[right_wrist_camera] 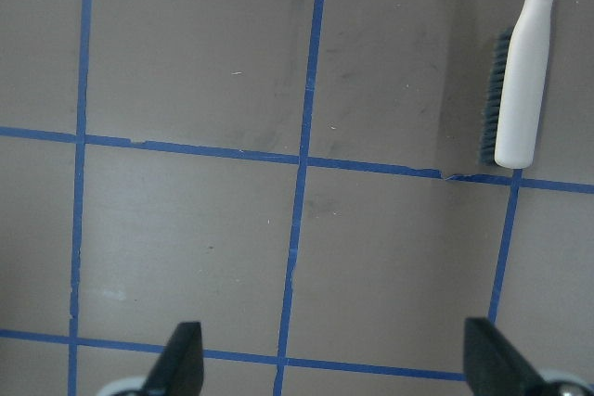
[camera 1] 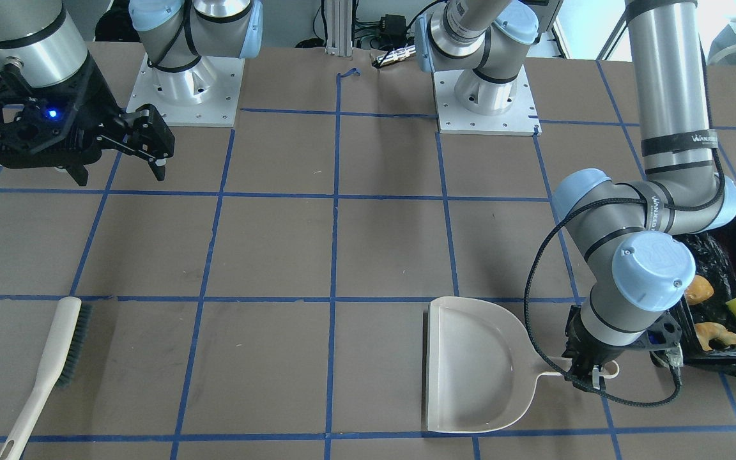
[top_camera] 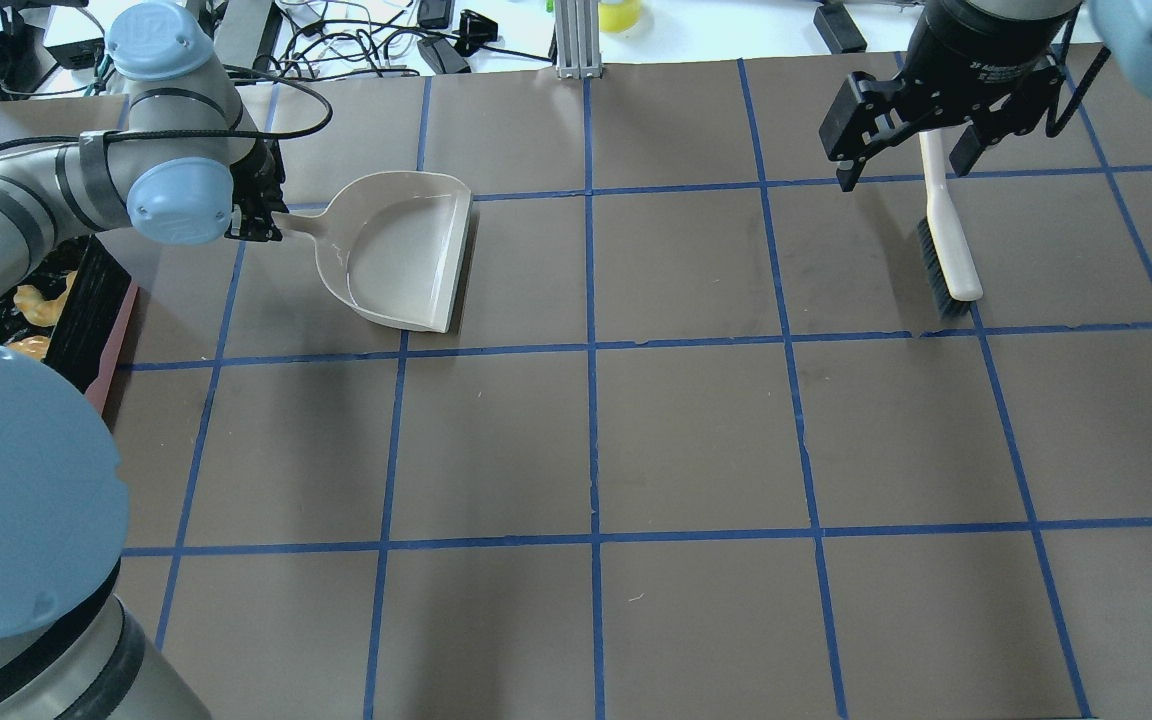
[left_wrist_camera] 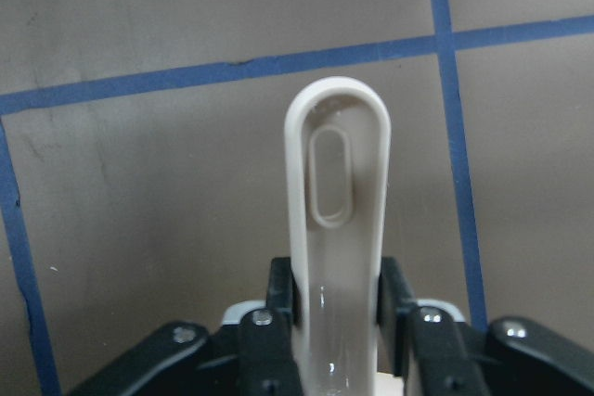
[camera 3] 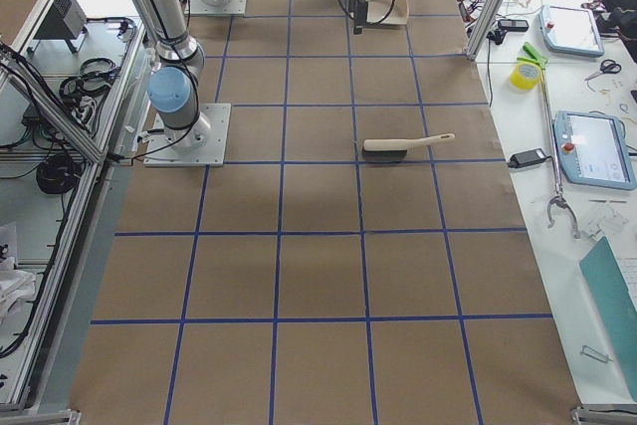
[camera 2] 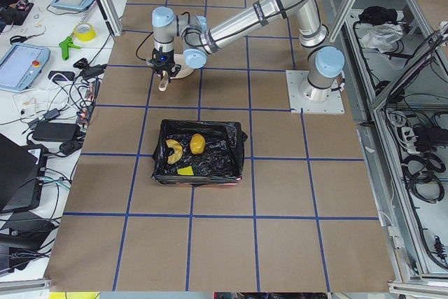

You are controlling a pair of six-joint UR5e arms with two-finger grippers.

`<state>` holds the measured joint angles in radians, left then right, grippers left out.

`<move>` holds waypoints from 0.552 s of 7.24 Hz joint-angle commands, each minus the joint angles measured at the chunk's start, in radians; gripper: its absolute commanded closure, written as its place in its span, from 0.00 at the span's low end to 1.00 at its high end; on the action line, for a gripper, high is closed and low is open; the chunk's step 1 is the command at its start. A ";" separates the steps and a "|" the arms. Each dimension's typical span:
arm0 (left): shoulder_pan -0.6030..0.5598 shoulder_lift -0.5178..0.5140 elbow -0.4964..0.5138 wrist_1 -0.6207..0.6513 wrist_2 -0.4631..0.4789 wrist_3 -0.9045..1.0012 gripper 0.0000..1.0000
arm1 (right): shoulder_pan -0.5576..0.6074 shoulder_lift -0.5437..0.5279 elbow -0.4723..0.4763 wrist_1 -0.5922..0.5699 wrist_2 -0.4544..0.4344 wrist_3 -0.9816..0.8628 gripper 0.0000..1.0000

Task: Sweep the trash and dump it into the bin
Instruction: 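Open the left gripper to release the dustpan handle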

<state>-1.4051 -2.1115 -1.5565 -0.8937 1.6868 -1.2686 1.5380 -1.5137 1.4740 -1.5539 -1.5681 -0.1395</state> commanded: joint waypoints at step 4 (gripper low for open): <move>0.002 -0.024 0.010 0.018 0.001 -0.009 1.00 | -0.004 0.000 0.003 0.000 0.000 0.000 0.00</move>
<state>-1.4038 -2.1300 -1.5449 -0.8769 1.6874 -1.2675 1.5348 -1.5129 1.4771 -1.5544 -1.5677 -0.1396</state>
